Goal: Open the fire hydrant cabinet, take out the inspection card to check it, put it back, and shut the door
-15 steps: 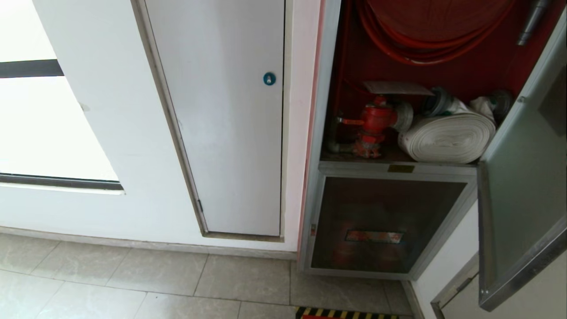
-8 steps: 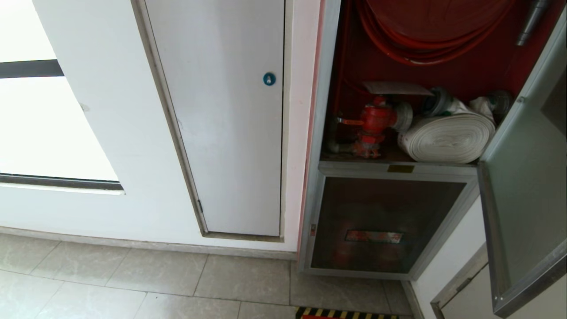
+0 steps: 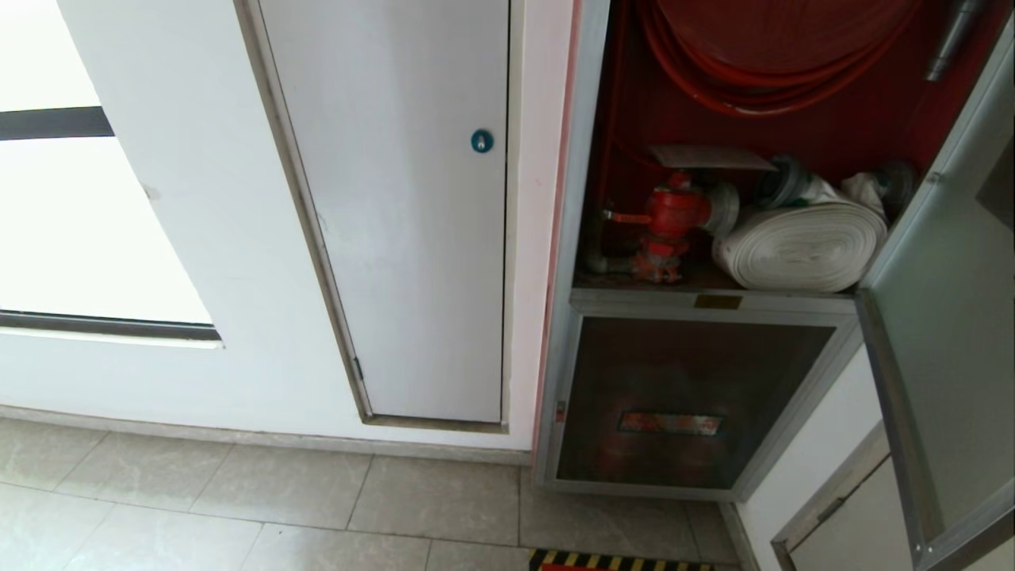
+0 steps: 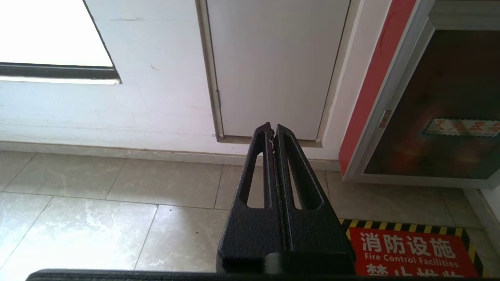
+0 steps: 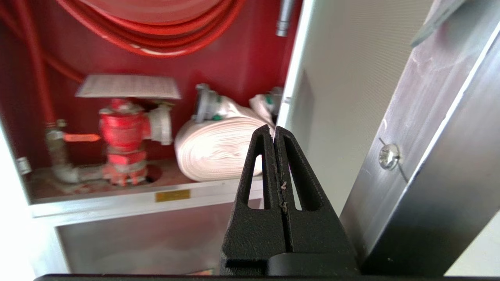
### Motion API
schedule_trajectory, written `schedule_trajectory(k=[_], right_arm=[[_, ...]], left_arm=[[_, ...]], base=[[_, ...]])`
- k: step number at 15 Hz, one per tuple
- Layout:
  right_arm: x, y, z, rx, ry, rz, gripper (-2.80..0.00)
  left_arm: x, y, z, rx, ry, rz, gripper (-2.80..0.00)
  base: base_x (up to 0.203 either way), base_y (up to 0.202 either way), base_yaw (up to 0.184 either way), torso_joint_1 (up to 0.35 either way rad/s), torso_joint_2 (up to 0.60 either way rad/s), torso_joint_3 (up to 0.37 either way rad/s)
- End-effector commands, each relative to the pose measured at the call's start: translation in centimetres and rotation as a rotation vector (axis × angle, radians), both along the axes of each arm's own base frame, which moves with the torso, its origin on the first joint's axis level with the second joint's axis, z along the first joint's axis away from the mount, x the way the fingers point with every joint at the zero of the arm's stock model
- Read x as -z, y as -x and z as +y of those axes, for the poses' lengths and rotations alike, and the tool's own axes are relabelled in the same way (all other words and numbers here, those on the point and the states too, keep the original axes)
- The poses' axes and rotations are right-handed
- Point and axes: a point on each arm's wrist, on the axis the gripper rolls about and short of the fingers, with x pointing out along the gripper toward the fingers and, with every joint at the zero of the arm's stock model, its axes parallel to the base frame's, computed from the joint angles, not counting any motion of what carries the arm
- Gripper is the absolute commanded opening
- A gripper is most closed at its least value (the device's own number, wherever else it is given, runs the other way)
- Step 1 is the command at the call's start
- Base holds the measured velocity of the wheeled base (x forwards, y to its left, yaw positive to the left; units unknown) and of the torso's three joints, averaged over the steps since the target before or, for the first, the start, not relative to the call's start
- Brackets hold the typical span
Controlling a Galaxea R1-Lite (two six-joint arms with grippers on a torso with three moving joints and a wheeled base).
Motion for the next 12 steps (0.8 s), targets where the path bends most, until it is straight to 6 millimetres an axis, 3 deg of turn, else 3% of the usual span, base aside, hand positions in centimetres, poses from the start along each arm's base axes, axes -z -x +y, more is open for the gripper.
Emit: schedule_trajectory(k=[1,12], right_arm=[[0.2,0.5,0.0,0.014,0.002,-0.003,-2.8],[0.9,2.3,-1.6,0.185,0.006,-0.006,-2.8]], left_arm=[[0.0,0.0,0.0,0.0,0.0,0.002,-2.8],[0.0,0.0,0.0,0.0,0.0,0.0,-2.8]], base=[[0.0,0.0,0.0,0.0,0.0,0.0],[0.0,0.0,0.0,0.0,0.0,0.0]])
